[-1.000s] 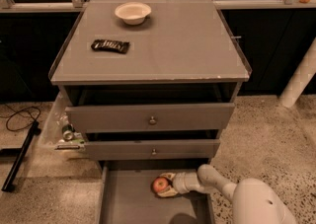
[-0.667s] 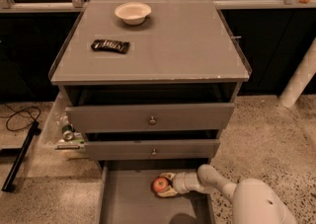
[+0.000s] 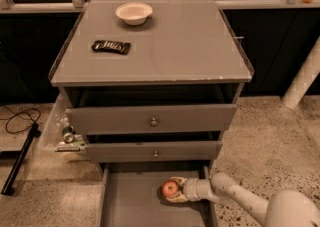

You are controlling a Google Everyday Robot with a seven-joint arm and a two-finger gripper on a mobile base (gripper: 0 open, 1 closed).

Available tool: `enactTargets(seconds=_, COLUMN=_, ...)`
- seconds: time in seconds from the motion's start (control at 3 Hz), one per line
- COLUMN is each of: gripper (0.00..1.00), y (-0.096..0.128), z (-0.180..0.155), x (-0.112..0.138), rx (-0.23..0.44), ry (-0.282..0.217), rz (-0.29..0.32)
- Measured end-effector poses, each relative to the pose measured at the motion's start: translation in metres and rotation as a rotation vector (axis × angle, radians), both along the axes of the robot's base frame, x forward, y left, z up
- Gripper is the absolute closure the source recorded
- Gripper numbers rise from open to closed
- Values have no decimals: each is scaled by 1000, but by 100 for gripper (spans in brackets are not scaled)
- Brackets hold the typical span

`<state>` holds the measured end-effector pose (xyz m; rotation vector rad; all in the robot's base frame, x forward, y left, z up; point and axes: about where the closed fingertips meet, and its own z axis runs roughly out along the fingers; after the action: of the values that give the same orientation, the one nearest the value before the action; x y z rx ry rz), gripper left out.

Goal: Pick apple from bottom drawer and place on counter

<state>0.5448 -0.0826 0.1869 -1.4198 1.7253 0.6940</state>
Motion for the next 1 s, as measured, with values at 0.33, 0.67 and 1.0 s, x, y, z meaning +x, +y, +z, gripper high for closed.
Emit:
enactTargets(seconds=0.33, gripper=100, y=-32, z=39, x=-21, rx=-18, ry=-52, rz=-60)
enactTargets(seconds=0.67, gripper=100, y=-65, z=94, x=-47, rx=-38, ry=-115, rz=-109)
enactTargets(seconds=1.0, gripper=100, y=-86, z=160, x=-66, rx=-76, ry=-190, rz=-129)
